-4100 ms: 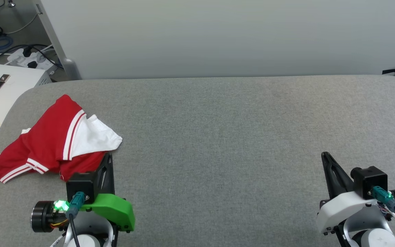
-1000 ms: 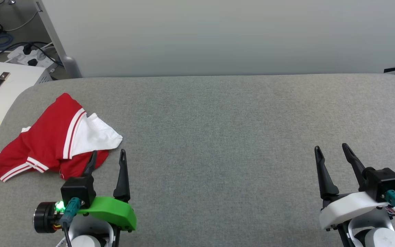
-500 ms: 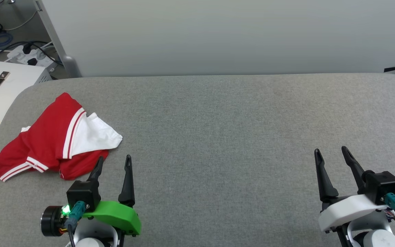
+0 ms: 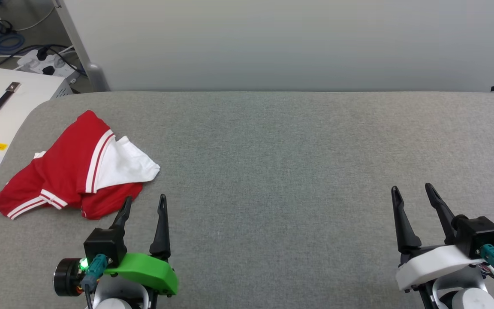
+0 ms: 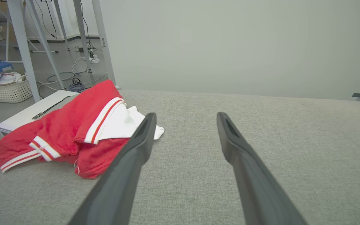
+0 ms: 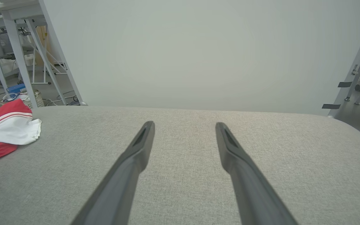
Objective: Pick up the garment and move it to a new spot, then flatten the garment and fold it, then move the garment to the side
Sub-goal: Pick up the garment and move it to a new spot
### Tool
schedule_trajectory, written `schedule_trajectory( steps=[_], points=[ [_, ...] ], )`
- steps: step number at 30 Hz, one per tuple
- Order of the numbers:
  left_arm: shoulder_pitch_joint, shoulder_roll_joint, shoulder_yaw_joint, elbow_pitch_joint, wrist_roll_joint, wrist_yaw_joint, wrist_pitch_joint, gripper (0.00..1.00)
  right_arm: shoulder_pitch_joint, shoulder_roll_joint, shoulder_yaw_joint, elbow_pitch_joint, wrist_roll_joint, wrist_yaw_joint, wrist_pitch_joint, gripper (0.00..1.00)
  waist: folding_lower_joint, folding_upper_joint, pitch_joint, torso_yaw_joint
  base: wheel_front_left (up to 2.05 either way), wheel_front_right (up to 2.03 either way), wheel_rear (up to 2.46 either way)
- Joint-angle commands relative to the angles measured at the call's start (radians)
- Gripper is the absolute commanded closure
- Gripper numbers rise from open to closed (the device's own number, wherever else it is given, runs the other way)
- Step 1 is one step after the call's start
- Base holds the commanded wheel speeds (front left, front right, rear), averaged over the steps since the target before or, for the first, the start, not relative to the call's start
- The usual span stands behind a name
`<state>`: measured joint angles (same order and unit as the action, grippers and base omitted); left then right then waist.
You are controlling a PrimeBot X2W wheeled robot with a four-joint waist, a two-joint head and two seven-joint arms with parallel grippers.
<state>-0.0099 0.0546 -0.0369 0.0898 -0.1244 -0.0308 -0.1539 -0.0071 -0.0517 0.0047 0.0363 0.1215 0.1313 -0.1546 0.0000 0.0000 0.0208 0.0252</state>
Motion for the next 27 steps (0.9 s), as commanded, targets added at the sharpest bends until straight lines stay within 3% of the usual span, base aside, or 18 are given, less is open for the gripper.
schedule_trajectory(
  steps=[1, 27],
  points=[
    [-0.003, -0.003, -0.002, 0.005, -0.013, -0.002, -0.011, 0.0, 0.014, 0.001, 0.004, 0.005, 0.014, 0.0, -0.011, 0.0, 0.0, 0.0, 0.002, 0.019, 0.0, 0.0, 0.0],
    [0.002, -0.004, 0.0, 0.028, -0.045, -0.012, -0.065, 0.0, 0.014, 0.001, 0.093, 0.039, 0.056, 0.0, -0.064, 0.0, 0.0, 0.0, 0.013, 0.322, 0.0, 0.0, 0.0]
  ],
)
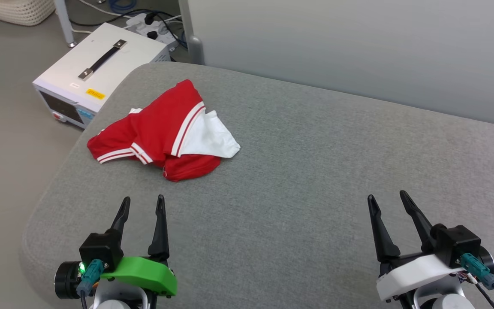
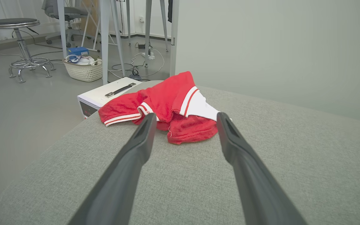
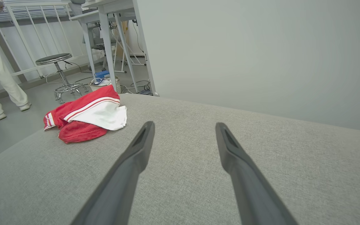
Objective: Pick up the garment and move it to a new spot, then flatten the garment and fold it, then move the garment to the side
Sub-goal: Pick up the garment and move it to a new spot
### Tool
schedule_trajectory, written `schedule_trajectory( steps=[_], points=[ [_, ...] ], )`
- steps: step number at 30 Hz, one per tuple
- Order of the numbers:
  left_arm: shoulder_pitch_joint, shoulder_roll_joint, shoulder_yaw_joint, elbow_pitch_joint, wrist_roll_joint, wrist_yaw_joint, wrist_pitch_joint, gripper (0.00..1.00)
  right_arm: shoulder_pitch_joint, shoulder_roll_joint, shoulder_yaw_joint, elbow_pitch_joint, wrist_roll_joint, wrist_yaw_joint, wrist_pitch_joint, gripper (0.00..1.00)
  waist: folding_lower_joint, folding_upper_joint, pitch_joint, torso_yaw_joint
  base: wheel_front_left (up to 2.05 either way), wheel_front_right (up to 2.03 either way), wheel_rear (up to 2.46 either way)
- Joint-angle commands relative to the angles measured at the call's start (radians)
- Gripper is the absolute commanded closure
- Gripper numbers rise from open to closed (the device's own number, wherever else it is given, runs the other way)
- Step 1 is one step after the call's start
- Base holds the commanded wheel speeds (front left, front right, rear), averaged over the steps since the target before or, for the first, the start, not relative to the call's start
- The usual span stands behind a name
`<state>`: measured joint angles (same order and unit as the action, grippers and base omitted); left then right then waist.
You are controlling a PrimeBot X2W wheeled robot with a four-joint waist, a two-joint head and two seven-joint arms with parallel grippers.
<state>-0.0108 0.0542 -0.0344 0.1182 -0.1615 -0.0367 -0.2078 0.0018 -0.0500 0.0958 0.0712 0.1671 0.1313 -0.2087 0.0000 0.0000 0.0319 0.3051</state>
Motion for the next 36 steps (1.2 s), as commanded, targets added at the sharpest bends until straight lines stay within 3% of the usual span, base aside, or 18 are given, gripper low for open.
schedule_trajectory(
  steps=[1, 16, 23, 28, 36],
  points=[
    [0.003, -0.003, -0.004, -0.001, -0.009, -0.008, -0.013, 0.0, 0.006, 0.0, 0.004, 0.006, 0.013, 0.0, -0.012, 0.0, 0.0, 0.0, 0.002, 0.051, 0.0, 0.0, 0.0],
    [0.007, -0.004, -0.014, -0.005, -0.027, -0.013, -0.044, 0.0, 0.001, 0.0, 0.028, 0.017, 0.028, -0.001, -0.043, 0.0, 0.0, 0.0, 0.02, 0.126, 0.0, 0.0, 0.0],
    [-0.068, 0.015, -0.022, 0.063, -0.028, -0.072, -0.054, 0.0, -0.03, 0.0, 0.034, 0.01, 0.008, -0.001, -0.053, 0.0, 0.0, 0.0, 0.101, 0.091, 0.0, 0.0, 0.0],
    [-0.225, 0.089, -0.087, 0.209, -0.055, -0.091, -0.032, 0.0, -0.059, -0.005, 0.044, -0.009, -0.019, -0.001, -0.053, 0.0, 0.0, 0.0, 0.18, 0.049, 0.0, 0.0, 0.0],
    [-0.572, 0.276, -0.299, 0.349, -0.301, -0.094, 0.189, 0.0, -0.122, -0.03, 0.058, -0.041, -0.04, -0.001, -0.053, 0.0, 0.0, 0.0, 0.316, -0.026, 0.0, 0.0, 0.0]
  ],
)
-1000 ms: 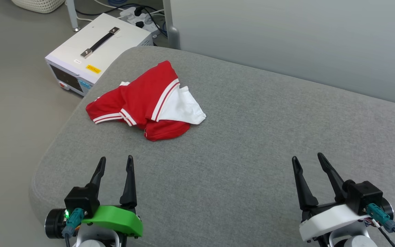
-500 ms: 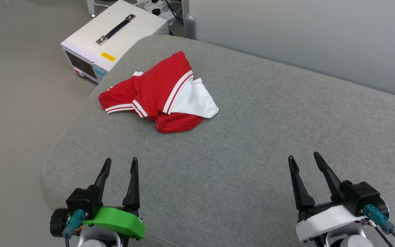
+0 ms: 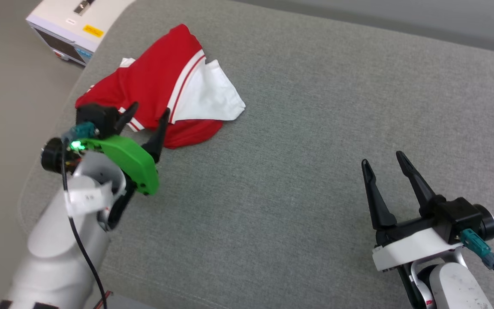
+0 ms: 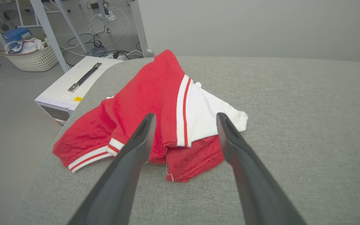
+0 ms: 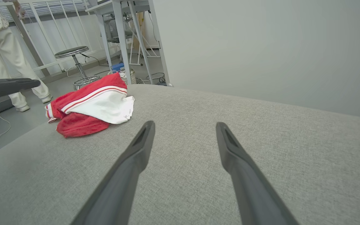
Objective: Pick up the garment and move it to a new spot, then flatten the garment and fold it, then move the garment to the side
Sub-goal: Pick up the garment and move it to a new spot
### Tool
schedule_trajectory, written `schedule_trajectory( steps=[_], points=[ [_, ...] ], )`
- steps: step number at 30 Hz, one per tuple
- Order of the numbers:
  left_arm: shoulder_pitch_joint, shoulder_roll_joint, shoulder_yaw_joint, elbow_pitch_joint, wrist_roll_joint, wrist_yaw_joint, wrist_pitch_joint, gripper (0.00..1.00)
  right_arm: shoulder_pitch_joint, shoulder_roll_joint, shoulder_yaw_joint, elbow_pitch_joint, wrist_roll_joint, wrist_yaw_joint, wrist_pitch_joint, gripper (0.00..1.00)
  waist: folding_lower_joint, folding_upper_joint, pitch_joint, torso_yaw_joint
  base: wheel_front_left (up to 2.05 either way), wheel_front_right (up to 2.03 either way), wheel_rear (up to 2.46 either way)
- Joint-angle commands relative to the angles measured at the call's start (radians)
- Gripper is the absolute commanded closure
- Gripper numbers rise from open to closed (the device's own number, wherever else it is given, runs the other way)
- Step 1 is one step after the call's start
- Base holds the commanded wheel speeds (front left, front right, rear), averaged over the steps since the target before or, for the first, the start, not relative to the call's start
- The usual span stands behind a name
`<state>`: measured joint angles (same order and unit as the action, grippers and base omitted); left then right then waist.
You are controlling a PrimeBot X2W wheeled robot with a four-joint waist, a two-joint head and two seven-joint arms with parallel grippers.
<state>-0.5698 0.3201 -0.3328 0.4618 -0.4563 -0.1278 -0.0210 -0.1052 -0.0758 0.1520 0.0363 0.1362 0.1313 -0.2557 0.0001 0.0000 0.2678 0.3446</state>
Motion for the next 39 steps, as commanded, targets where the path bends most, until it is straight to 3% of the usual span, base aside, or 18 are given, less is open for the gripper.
schedule_trajectory(
  steps=[1, 7, 11, 23, 24, 25, 28, 39],
  points=[
    [-0.045, 0.036, -0.022, 0.021, -0.03, -0.003, 0.035, 0.0, -0.022, -0.008, 0.005, -0.008, -0.01, -0.001, -0.006, 0.0, -0.0001, 0.0, 0.094, -0.075, 0.0, 0.0, 0.0],
    [-0.21, 0.147, -0.109, 0.114, -0.242, -0.003, 0.258, 0.0, -0.067, -0.018, 0.013, -0.022, -0.011, -0.001, -0.006, 0.0, -0.0001, 0.0, 0.177, -0.131, 0.0, 0.0, 0.0],
    [-0.265, 0.196, -0.155, 0.141, -0.323, -0.003, 0.344, 0.0, -0.085, -0.019, 0.019, -0.026, -0.012, -0.001, -0.006, 0.0, -0.0001, 0.0, 0.217, -0.158, 0.0, 0.0, 0.0],
    [-0.276, 0.229, -0.292, 0.179, -0.507, -0.003, 0.461, 0.0, -0.106, -0.021, 0.019, -0.021, -0.016, -0.001, -0.006, 0.0, -0.0001, 0.0, 0.259, -0.193, 0.0, 0.0, 0.0],
    [-0.274, 0.232, -0.303, 0.174, -0.522, -0.003, 0.47, 0.33, -0.106, -0.021, 0.018, -0.02, -0.016, -0.001, -0.006, 0.0, -0.0001, 0.0, 0.258, -0.193, 0.0, 0.0, 0.0],
    [-0.272, 0.235, -0.315, 0.168, -0.54, -0.003, 0.476, 1.0, -0.106, -0.02, 0.017, -0.018, -0.016, -0.001, -0.006, 0.0, -0.0001, 0.0, 0.255, -0.192, 0.0, 0.0, 0.0],
    [-0.269, 0.249, -0.33, 0.153, -0.573, -0.003, 0.45, 1.0, -0.103, -0.019, 0.013, -0.011, -0.016, -0.001, -0.006, 0.0, -0.0001, 0.0, 0.238, -0.189, 0.0, 0.0, 0.0],
    [-0.236, 0.305, -0.371, 0.08, -0.594, -0.003, 0.195, 1.0, -0.067, -0.002, -0.024, 0.027, 0.007, -0.001, -0.006, 0.0, -0.0001, 0.0, 0.079, -0.177, 0.0, 0.0, 0.0]
  ],
)
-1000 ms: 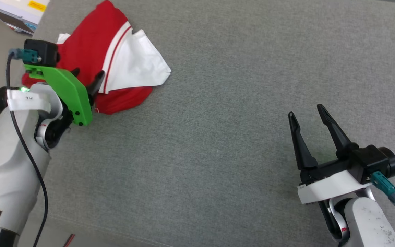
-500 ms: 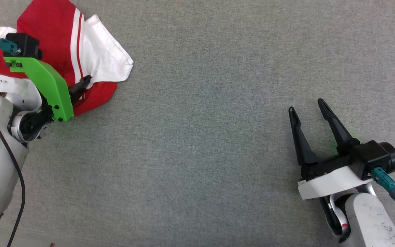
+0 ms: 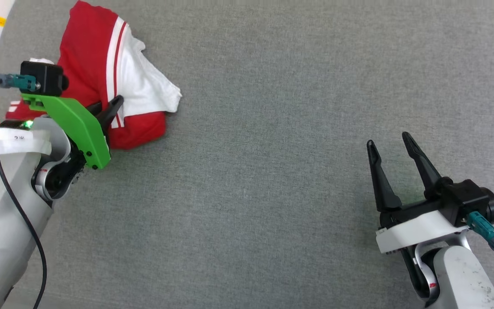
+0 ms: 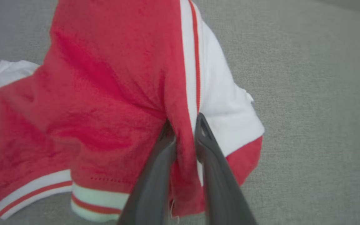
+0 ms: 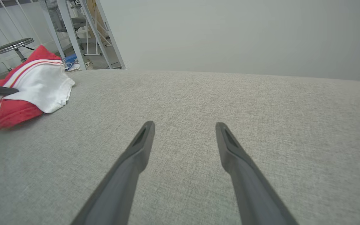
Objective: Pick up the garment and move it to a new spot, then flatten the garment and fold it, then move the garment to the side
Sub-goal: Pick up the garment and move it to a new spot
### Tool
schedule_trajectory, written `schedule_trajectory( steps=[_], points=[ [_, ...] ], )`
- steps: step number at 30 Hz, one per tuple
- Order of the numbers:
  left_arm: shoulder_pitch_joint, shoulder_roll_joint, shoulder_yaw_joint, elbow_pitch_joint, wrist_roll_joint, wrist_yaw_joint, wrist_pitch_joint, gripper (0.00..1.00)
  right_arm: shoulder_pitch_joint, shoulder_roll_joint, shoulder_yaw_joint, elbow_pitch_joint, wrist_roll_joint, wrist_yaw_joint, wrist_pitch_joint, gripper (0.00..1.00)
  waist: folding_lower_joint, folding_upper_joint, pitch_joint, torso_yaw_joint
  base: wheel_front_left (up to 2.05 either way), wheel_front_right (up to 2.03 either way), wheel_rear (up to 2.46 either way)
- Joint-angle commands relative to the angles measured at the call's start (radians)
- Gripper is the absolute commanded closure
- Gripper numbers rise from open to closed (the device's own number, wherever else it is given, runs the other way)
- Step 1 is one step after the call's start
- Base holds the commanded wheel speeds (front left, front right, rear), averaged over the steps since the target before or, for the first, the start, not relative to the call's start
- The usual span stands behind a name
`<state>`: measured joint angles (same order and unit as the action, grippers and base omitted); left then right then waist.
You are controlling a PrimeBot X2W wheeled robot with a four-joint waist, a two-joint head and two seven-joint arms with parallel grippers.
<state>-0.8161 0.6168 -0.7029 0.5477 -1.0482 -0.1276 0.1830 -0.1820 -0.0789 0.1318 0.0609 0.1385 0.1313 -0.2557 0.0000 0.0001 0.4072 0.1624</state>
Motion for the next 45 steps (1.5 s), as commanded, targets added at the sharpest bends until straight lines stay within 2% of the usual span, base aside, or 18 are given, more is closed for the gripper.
schedule_trajectory(
  steps=[1, 6, 13, 14, 17, 18, 21, 27, 32, 33, 34, 38, 45],
  points=[
    [0.016, 0.013, -0.007, -0.018, -0.002, -0.003, -0.024, 1.0, 0.016, 0.003, -0.011, 0.005, 0.008, -0.001, -0.006, 0.0, 0.0, -0.0001, -0.076, 0.006, 0.0, 0.0, 0.0],
    [0.034, 0.014, -0.018, -0.06, -0.001, -0.002, -0.089, 1.0, 0.045, 0.014, -0.05, 0.016, 0.021, -0.001, -0.006, 0.0, 0.0, -0.0001, -0.153, 0.007, 0.0, 0.0, 0.0],
    [0.051, -0.046, -0.056, -0.128, 0.052, 0.064, -0.125, 1.0, 0.081, 0.025, -0.106, 0.015, 0.033, -0.001, -0.006, 0.0, 0.0, -0.0001, -0.246, -0.027, 0.0, 0.0, 0.0],
    [0.063, -0.093, -0.087, -0.159, 0.067, 0.096, -0.113, 1.0, 0.09, 0.026, -0.125, 0.012, 0.035, -0.001, -0.006, 0.0, 0.0, -0.0001, -0.27, -0.05, 0.0, 0.0, 0.0],
    [0.08, -0.153, -0.128, -0.182, 0.084, 0.131, -0.099, 1.0, 0.098, 0.027, -0.139, 0.007, 0.035, -0.001, -0.006, 0.0, 0.0, -0.0001, -0.286, -0.084, 0.0, 0.0, 0.0],
    [0.098, -0.218, -0.164, -0.182, 0.096, 0.163, -0.093, 1.0, 0.106, 0.028, -0.149, 0.003, 0.036, -0.001, -0.006, 0.0, 0.0, -0.0001, -0.293, -0.121, 0.0, 0.0, 0.0],
    [0.114, -0.293, -0.212, -0.153, 0.115, 0.192, -0.082, 1.0, 0.111, 0.028, -0.156, 0.001, 0.038, -0.001, -0.006, 0.0, 0.0, -0.0001, -0.291, -0.163, 0.0, 0.0, 0.0],
    [0.114, -0.448, -0.28, -0.027, 0.14, 0.212, -0.087, 1.0, 0.104, 0.028, -0.142, 0.004, 0.047, -0.001, -0.006, 0.0, 0.0, -0.0001, -0.264, -0.252, 0.0, 0.0, 0.0],
    [0.104, -0.533, -0.314, 0.089, 0.137, 0.192, -0.097, 1.0, 0.1, 0.029, -0.123, 0.001, 0.061, -0.001, -0.006, 0.0, 0.0, -0.0001, -0.241, -0.306, 0.0, 0.0, 0.0],
    [0.102, -0.54, -0.328, 0.106, 0.142, 0.186, -0.094, 0.62, 0.101, 0.029, -0.121, -0.001, 0.063, -0.001, -0.006, 0.0, 0.0, -0.0001, -0.237, -0.311, 0.0, 0.0, 0.0],
    [0.101, -0.548, -0.344, 0.128, 0.146, 0.182, -0.09, 0.0, 0.101, 0.029, -0.12, -0.001, 0.064, -0.001, -0.006, 0.0, 0.0, -0.0001, -0.233, -0.315, 0.0, 0.0, 0.0],
    [0.095, -0.564, -0.39, 0.191, 0.138, 0.142, -0.103, 0.0, 0.103, 0.029, -0.127, 0.006, 0.067, -0.001, -0.006, 0.0, 0.0, -0.0001, -0.236, -0.304, 0.0, 0.0, 0.0],
    [0.08, -0.566, -0.388, 0.188, 0.108, 0.122, -0.184, 0.0, 0.119, 0.029, -0.142, 0.03, 0.052, -0.001, -0.006, 0.0, 0.0, -0.0001, -0.291, -0.232, 0.0, 0.0, 0.0]
  ],
)
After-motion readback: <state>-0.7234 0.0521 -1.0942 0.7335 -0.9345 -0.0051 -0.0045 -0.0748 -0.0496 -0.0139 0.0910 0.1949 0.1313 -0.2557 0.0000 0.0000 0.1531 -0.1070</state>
